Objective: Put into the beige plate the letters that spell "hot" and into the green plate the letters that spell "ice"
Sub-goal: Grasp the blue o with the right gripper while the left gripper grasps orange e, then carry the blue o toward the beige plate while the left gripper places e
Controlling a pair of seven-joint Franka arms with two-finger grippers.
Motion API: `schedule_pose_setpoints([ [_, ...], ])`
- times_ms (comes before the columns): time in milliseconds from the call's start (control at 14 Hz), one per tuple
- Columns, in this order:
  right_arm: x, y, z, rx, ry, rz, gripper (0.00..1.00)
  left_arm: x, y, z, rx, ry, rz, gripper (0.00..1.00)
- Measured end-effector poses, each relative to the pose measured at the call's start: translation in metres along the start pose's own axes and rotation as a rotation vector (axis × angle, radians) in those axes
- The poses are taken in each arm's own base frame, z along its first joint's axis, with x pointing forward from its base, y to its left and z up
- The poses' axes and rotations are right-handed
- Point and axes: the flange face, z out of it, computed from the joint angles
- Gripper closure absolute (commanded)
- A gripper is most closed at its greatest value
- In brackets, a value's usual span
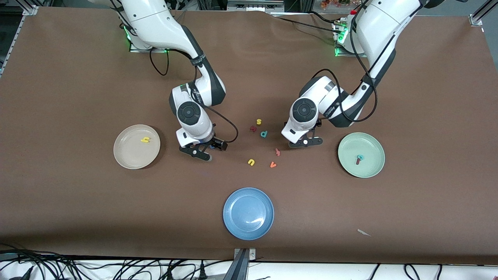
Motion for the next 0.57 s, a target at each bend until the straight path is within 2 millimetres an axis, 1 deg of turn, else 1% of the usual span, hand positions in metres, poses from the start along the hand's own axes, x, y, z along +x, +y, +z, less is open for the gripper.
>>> schedule_pose_setpoints([
  [286, -0.001, -0.002, 0.007, 0.002, 0.007, 0.002, 0.19, -0.003, 0.018, 0.02, -0.066, -0.023, 0.007, 0.16],
  [357, -0.001, -0.002, 0.009, 0.001, 0.007, 0.001, 0.22, -0.003, 0.019, 0.022, -0.072, -0.025, 0.007, 0.19],
  [429, -0.001, -0.002, 0.01, 0.001, 0.008, 0.001, 0.25, -0.003, 0.019, 0.024, -0.073, -0.027, 0.008, 0.25],
  [500, -0.001, -0.002, 0.01, 0.001, 0.008, 0.001, 0.27, -0.003, 0.019, 0.025, -0.072, -0.029, 0.008, 0.32],
  [571, -0.001, -0.003, 0.01, 0.003, 0.008, 0.0, 0.33, -0.004, 0.019, 0.027, -0.07, -0.032, 0.009, 0.41],
])
